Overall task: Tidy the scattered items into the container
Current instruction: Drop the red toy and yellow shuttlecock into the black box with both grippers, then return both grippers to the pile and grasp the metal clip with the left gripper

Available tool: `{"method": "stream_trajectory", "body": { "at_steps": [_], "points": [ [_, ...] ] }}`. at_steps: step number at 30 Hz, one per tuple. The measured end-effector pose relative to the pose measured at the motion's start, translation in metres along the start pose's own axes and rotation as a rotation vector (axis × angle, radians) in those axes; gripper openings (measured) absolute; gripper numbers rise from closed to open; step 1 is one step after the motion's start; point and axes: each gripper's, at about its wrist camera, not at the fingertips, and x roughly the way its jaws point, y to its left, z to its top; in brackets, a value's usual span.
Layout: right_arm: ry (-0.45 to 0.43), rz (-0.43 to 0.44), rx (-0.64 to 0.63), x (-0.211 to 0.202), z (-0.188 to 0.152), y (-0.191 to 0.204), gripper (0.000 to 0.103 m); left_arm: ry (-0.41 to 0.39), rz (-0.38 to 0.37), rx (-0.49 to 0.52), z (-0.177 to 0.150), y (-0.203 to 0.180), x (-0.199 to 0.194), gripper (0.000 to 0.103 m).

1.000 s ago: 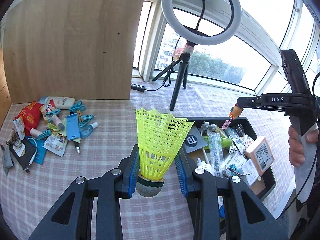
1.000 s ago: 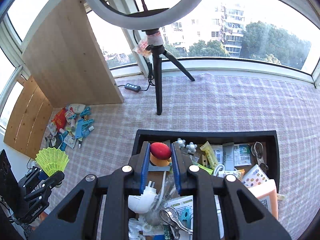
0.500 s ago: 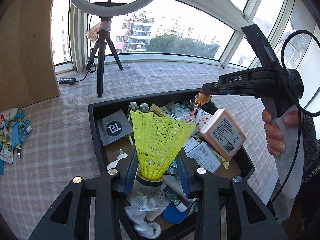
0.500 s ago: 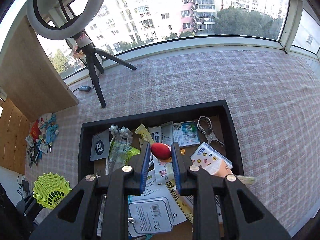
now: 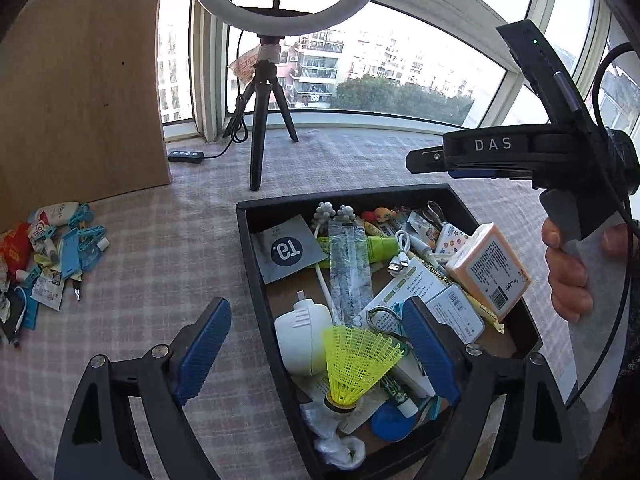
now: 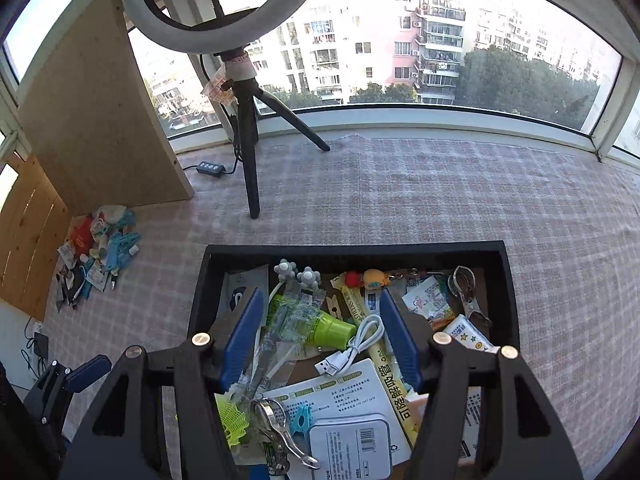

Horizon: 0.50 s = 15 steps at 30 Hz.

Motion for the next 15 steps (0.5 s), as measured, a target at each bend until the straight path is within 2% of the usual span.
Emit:
{"method": "stream_trajectory", "body": {
  "at_steps": [8, 15],
  "points": [
    [0.052, 0.094, -0.159, 0.033, 0.008, 0.090, 0.060, -0.003, 0.135, -0.182, -0.018, 0.100, -0.016, 0.087],
    [0.077, 0.173, -0.291, 0.062, 0.012, 0.183, 0.060, -0.018, 0.274, -0.364, -0.052, 0.201, -0.042, 0.087]
  ]
}}
